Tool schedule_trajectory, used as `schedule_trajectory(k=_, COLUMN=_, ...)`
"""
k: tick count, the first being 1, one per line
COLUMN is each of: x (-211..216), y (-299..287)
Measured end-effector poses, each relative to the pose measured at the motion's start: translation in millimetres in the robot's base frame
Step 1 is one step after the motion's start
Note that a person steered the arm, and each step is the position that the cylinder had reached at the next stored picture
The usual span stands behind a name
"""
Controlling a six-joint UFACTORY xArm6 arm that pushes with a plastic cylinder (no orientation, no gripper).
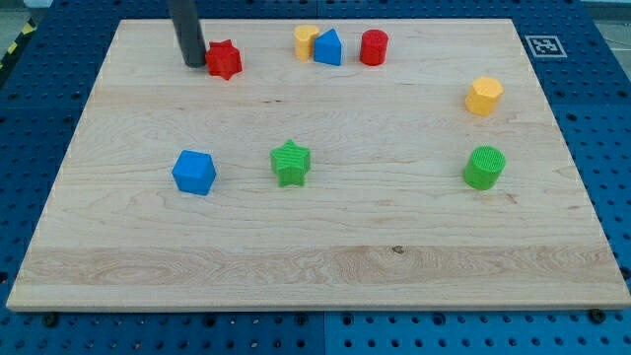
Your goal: Push red star into yellow heart
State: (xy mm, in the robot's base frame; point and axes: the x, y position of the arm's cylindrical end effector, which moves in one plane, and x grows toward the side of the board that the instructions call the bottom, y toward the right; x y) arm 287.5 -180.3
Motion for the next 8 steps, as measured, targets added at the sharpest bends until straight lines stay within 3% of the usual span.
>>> schedule_trajectory(k=1, x=8.9, y=-2.3)
schedule_trajectory(k=3, x=-32.3, y=74.5)
schedule_trajectory(k=4, x=-33.9, y=61.5)
schedule_trajectory(k=6, x=28.2, y=35.3)
schedule_trajectory(k=8, x=15.0, y=78.3)
